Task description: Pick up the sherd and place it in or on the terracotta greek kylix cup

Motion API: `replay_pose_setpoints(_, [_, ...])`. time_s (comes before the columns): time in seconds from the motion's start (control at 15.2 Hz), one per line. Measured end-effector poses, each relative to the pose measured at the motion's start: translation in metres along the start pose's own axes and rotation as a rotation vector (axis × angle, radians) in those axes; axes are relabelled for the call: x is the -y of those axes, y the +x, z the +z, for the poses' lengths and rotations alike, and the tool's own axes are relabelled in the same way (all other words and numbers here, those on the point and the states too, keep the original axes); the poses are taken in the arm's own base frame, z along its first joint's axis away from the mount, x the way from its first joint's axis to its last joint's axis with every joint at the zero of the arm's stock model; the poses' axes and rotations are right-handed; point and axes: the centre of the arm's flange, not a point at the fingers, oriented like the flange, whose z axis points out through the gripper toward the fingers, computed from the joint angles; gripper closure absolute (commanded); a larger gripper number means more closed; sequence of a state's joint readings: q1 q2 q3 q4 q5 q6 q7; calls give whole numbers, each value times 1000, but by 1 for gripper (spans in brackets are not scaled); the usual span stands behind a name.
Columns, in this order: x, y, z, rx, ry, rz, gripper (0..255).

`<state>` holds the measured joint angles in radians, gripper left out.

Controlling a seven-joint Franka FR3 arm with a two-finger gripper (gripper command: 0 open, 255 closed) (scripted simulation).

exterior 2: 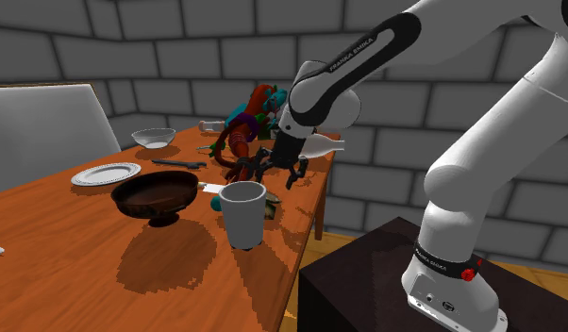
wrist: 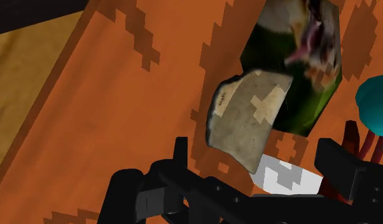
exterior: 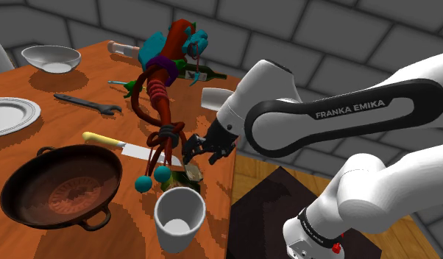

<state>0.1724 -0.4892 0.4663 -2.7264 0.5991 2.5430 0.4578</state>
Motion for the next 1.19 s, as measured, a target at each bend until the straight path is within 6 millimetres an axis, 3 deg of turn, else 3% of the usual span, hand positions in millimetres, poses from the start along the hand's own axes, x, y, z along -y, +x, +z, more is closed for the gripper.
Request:
replay_pose_setpoints(0.26, [0,0,21,-1,1,2,0])
replay_pose_setpoints(0.66, [0,0,23,-5,4,1,0])
replay_pose_setpoints(0.73, [0,0,23,-5,4,0,255])
replay_pose_setpoints(1.19, [-1,0,24,-3,2,4,255])
